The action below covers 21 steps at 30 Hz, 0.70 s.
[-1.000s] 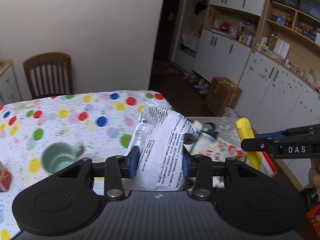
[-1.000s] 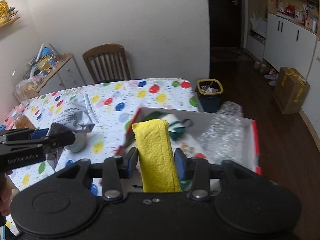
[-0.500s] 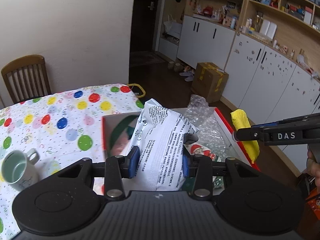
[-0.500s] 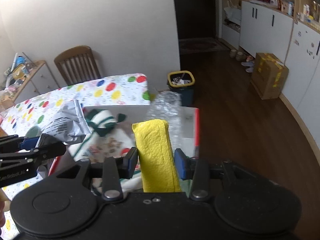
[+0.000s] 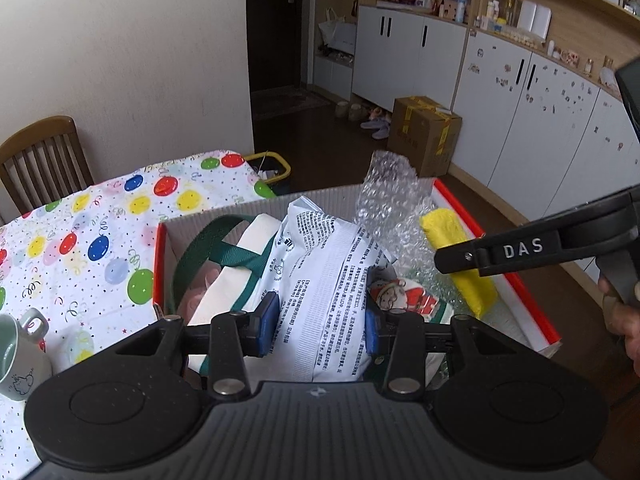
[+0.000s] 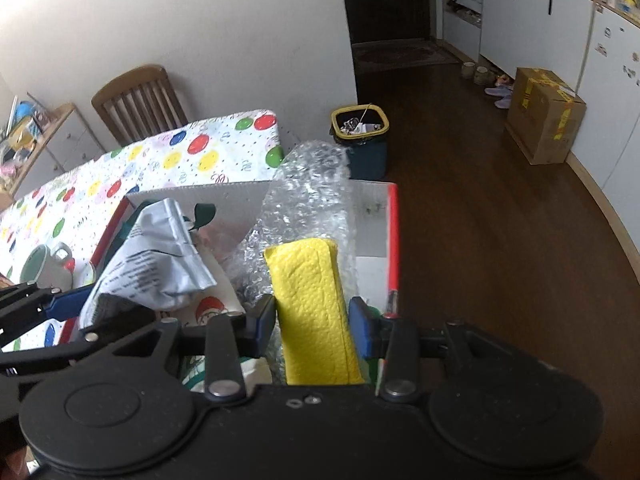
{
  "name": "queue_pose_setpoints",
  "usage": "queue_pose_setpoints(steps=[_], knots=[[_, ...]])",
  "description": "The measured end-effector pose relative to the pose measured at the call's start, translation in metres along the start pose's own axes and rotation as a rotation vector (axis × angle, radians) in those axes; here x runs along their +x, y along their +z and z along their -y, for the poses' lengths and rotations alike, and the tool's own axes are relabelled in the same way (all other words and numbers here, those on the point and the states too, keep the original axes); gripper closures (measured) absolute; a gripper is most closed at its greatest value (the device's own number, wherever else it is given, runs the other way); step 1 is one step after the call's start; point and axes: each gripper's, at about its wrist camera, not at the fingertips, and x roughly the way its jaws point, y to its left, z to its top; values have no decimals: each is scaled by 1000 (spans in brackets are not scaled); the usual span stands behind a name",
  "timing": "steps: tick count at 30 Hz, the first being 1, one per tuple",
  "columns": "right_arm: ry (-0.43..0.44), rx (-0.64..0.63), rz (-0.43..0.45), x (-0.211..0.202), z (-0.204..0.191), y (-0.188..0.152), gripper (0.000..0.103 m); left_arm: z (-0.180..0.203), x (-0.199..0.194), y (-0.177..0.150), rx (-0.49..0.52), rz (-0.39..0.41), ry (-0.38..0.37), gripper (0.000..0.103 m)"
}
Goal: Organize soft objects
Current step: 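Lower both items into the box and open both tools to release them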
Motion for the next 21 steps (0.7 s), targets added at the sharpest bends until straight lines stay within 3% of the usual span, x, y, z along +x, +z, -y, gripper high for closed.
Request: queue_pose_setpoints(steps=[15,18,21], knots=[[1,-50,-52,22,-10,0,63,-5,16,-9,-19,-83,2,60],[4,-48,-45,20,-9,1,63,-3,16,-10,-16,-88,9,55],[9,-50,-44,17,-7,-1,62,-5,13,-11,-33,-84,-5,43]])
